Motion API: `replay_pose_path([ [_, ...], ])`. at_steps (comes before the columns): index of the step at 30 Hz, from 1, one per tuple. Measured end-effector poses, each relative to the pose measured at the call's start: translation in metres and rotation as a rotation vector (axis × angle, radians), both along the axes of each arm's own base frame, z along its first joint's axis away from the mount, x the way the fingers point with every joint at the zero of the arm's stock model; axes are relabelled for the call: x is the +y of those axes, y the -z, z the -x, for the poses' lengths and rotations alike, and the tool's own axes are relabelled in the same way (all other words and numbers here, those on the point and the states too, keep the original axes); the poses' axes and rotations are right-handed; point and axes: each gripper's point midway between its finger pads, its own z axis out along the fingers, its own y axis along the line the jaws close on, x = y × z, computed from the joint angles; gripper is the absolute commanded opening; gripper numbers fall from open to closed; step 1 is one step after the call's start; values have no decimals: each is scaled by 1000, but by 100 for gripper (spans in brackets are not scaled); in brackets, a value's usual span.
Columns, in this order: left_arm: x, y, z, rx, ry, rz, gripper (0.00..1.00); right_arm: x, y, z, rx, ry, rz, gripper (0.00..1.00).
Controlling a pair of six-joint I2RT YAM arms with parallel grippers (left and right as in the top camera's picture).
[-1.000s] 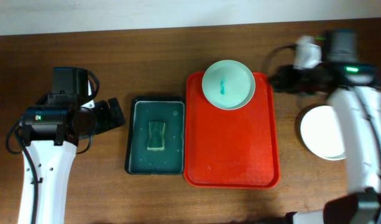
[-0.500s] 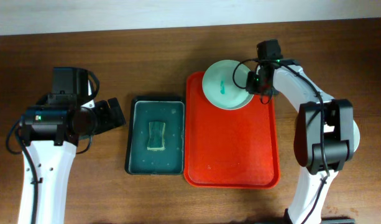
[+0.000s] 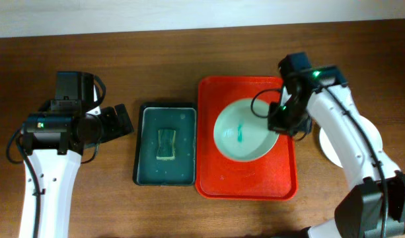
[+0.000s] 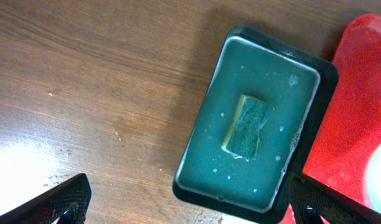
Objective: Clean dirty plates on tray and stack at the side
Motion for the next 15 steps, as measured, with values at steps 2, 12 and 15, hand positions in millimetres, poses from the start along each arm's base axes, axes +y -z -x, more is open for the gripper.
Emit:
replay_pose_path([
  [2,0,0,0,0,0,0,99,14,34,27,60,4,10,4],
  [12,0,0,0,-2,0,0,99,31,99,50,18,158,-56,43],
  [15,0,0,0,-2,0,0,99,18,82,51,0,92,-63,45],
])
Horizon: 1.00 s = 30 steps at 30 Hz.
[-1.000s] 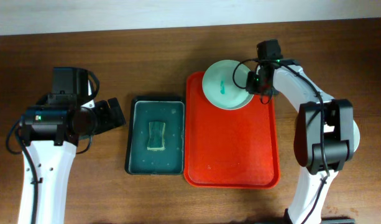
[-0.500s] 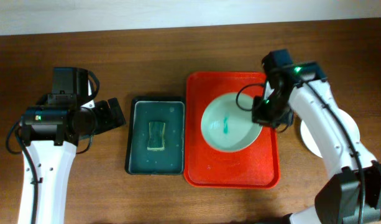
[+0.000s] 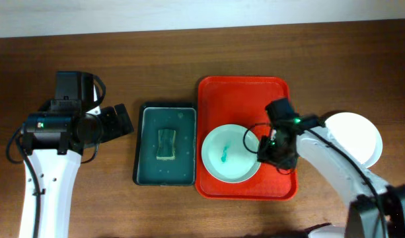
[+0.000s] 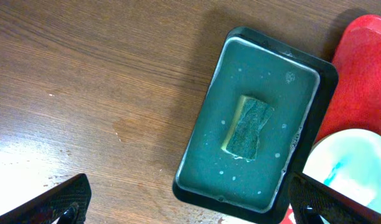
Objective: Clean dirty plates on tray and stack at the side
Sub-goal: 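Grasp the sponge with the left gripper and wet it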
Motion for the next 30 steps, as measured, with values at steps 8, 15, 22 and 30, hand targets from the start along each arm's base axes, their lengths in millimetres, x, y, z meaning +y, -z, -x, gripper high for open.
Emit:
replay_pose_path([
  [8,-9,-5,-11,-50,20,49,92,9,-132,-25,-503,-274,-70,55],
  [15,-87,62,-9,157,283,63,52,9,-123,-25,-468,-293,-62,56],
  [22,-114,213,-2,485,353,-23,23,8,-115,-25,-433,-293,-60,56],
  [30,-106,218,9,600,326,-40,61,8,-114,-24,-429,-293,-59,55],
])
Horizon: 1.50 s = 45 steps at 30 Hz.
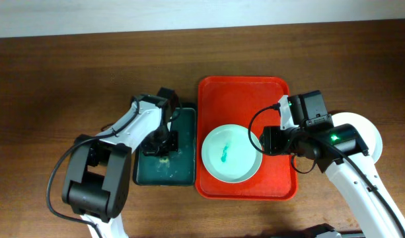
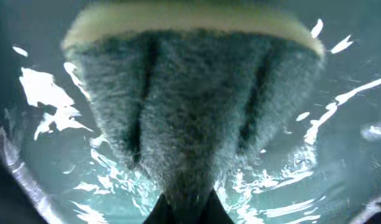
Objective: Clean dirty plates on tray and stack at the side
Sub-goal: 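Grasp the sponge with the left gripper and wet it, then scrub the last plate with the sponge while right gripper holds it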
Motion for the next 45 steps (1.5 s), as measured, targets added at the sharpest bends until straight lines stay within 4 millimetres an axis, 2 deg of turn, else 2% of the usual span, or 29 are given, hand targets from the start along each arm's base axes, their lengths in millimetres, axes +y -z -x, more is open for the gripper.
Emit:
replay_pose_path([
  [1,1,-8,-3,5,2,-1,71,0,0,1,2,0,1,55],
  [2,1,-19,-15,-24,-8,2,71,0,0,1,3,0,0,55],
  [5,-1,-26,-41,-116,-12,6,70,0,0,1,2,0,1,55],
  [7,-3,-22,-57,-187,-11,11,58,0,0,0,2,-1,1,55],
  [8,-4,-19,-62,-214,-9,13,48,0,0,1,2,0,1,55],
  [9,-3,-12,-65,-236,-10,11,23,0,0,1,2,0,1,55],
  [10,0,-2,-65,-250,-9,0,6,0,0,0,2,0,1,55],
  [11,1,4,-62,-246,-10,-7,0,0,0,1,3,0,1,55],
  [12,3,11,-58,-247,-7,-13,0,0,0,1,3,-1,1,55],
  [14,4,11,-57,-244,-1,-21,0,0,0,1,4,-1,1,55],
  [15,5,10,-54,-232,-1,-25,7,0,1,1,6,-1,1,55],
  [16,8,9,-47,-199,1,-38,24,0,1,2,8,0,2,55],
  [17,12,5,-35,-142,8,-55,48,0,1,2,10,0,2,55],
  [18,12,1,-33,-125,8,-59,66,-1,1,2,11,0,2,55],
  [19,12,-11,-32,-100,11,-64,75,-1,1,3,12,-1,3,55],
  [21,9,-26,-40,-115,10,-57,78,-1,1,3,13,0,3,55],
  [22,8,-29,-41,-116,9,-57,74,-1,1,3,14,-1,4,55],
  [25,9,-29,-38,-102,4,-60,39,-1,2,4,18,0,4,55],
  [26,10,-27,-36,-98,8,-62,33,-1,2,5,21,-1,5,56],
  [27,10,-23,-34,-93,1,-64,20,-1,2,5,24,-1,6,56],
  [28,12,-15,-30,-89,3,-66,14,-1,3,6,26,-1,6,56],
  [29,12,-9,-26,-84,-5,-68,1,-1,3,6,26,0,6,56],
  [32,14,8,-19,-90,-9,-60,0,-1,9,4,50,-1,12,54],
  [34,15,7,-16,-84,-9,-62,0,-1,20,3,90,0,21,47],
  [36,17,5,-9,-53,-8,-73,0,-1,28,2,123,7,27,47],
  [38,19,-11,-4,-14,-6,-86,0,0,39,1,170,34,27,47],
  [40,15,-28,-14,-52,-8,-72,0,0,48,0,211,72,24,47],
  [43,3,-96,-48,-265,-17,7,0,1,68,-5,270,93,34,48],
  [45,-1,-130,-52,-361,-22,53,0,1,90,-14,306,90,47,47],
])
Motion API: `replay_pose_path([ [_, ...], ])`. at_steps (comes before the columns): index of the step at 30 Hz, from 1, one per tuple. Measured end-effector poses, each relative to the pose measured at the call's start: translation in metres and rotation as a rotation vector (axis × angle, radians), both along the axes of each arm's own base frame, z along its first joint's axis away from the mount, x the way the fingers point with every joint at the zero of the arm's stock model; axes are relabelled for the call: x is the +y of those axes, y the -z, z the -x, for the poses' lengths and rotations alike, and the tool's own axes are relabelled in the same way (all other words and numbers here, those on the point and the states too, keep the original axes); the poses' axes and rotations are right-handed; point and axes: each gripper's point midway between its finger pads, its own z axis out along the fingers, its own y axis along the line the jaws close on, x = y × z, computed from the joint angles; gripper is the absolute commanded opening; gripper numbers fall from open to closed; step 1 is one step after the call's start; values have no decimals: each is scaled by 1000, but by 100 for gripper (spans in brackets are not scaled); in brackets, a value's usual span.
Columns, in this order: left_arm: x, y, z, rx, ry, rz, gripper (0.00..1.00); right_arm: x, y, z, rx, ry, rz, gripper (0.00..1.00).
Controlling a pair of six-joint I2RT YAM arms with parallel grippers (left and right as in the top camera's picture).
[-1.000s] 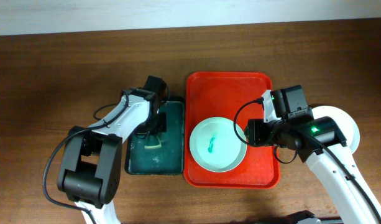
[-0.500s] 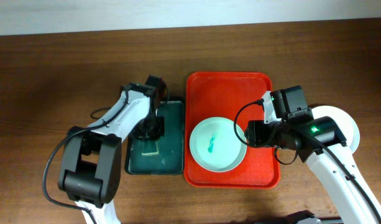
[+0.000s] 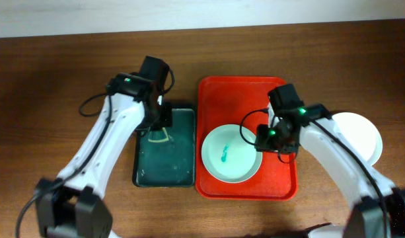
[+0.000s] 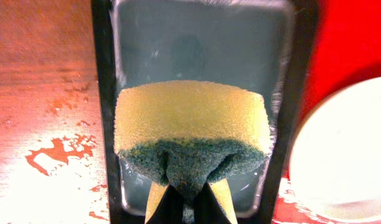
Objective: Clean dirty plates on tray and stack at the side
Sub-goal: 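Scrub the last plate with the sponge while right gripper holds it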
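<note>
A white plate [image 3: 230,153] with a green smear lies on the red tray [image 3: 247,92]. My right gripper [image 3: 269,136] sits at the plate's right rim and looks shut on it. A yellow and green sponge [image 4: 190,124] hangs over the dark tub [image 3: 164,158] of water, pinched by its green side in my left gripper [image 4: 189,186]. In the overhead view the left gripper [image 3: 160,127] is above the tub's far end. The plate [image 4: 345,149] shows at the right of the left wrist view.
Another white plate [image 3: 363,135] lies on the wooden table right of the tray, partly under my right arm. Water is spilled on the wood [image 4: 47,155] left of the tub. The tub stands close against the tray's left side.
My left gripper, then down in the tub's water on the sponge, now holds the sponge above the water. The right gripper stays at the plate's rim; the right arm has shifted.
First my left gripper was open far left of the tub and my right gripper held the plate at the tray's far right. The plate then lay at the tray's front left. Later the left gripper was in the tub on the sponge, which now hangs clear.
</note>
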Motion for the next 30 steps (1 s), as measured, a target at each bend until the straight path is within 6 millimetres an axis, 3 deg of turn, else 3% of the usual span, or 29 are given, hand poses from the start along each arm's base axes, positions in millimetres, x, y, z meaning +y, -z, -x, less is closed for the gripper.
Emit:
replay_pose_path([
  [3,-10,-6,4,-8,22,28,0,-15,37,-13,77,37,-27,31],
  [5,-19,-6,6,-5,47,33,0,-20,52,-13,129,31,-118,30],
  [7,-38,-7,6,-30,94,53,0,-18,55,-11,144,15,-168,30],
  [10,-68,-11,4,-87,164,87,0,-5,68,-1,163,-34,-185,12],
  [13,-96,-6,2,-114,223,107,0,-5,72,0,165,-25,-145,4],
  [18,-150,36,3,-55,315,191,0,-5,72,0,162,-17,-143,4],
  [20,-184,72,12,9,376,243,0,-5,72,-1,161,-15,-143,4],
  [23,-215,109,28,79,437,281,0,-5,72,-1,163,-9,-143,4],
  [27,-223,126,39,127,449,289,0,-5,72,0,166,-1,-143,4],
  [29,-213,129,39,142,401,231,0,-5,72,0,168,-1,-143,4],
  [30,-197,132,39,150,352,141,0,-5,72,0,169,-1,-144,4],
])
